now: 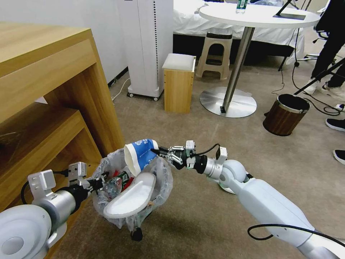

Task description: Pick up the trash bin and place the garbage on the floor into it.

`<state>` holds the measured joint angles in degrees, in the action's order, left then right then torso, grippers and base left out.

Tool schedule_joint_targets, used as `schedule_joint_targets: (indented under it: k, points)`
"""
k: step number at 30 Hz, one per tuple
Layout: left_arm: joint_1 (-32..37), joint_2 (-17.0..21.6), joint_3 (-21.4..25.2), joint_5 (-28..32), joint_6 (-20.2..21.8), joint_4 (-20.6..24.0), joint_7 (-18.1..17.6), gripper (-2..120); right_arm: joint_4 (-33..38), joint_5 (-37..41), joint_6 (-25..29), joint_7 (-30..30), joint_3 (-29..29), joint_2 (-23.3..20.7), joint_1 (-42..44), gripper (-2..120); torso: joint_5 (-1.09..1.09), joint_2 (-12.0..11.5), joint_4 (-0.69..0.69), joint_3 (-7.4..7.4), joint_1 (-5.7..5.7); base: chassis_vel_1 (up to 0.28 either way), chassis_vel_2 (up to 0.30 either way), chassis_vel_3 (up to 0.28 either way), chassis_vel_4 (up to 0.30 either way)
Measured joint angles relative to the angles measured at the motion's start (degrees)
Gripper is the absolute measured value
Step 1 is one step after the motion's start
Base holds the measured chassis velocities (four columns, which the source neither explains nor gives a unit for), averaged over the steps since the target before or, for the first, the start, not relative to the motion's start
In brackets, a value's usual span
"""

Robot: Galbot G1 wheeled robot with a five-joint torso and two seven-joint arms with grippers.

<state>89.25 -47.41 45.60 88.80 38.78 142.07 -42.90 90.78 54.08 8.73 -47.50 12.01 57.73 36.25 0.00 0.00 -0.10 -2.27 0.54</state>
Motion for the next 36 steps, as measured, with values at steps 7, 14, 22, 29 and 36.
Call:
schedule_joint_targets:
  k: [7,14,22,29,36]
  points:
    - [0.06,-0.20,-0.12,-0.26,-0.02,-0.18,0.09,0,1.64,2.15,0.90,-1.09,-0.04,0.08,-0.33,3,0.00,0.00,0.00,0.00,0.00,0.000,0.000,0.000,0.000]
    - [0.23,-0.11,0.04,-0.39,-0.03,0.06,0.11,0,2.11,1.62,0.93,-3.10,-0.06,-0.20,0.04,3,0.00,0.00,0.00,0.00,0.00,0.000,0.000,0.000,0.000]
    - [0.37,-0.27,0.03,-0.53,-0.03,0.24,0.12,0,2.23,0.12,0.92,-4.62,-0.29,-0.78,0.72,12,0.00,0.00,0.00,0.00,0.00,0.000,0.000,0.000,0.000]
    - [0.41,-0.19,0.20,-0.57,-0.03,0.25,0.15,0,2.35,-0.11,0.98,-6.10,-0.07,-0.86,0.78,37,0.00,0.00,0.00,0.00,0.00,0.000,0.000,0.000,0.000]
    - [0.35,-0.19,0.20,-0.65,-0.05,0.25,0.19,0,2.61,-0.39,1.25,-7.03,0.01,-1.07,0.85,65,0.00,0.00,0.00,0.00,0.00,0.000,0.000,0.000,0.000]
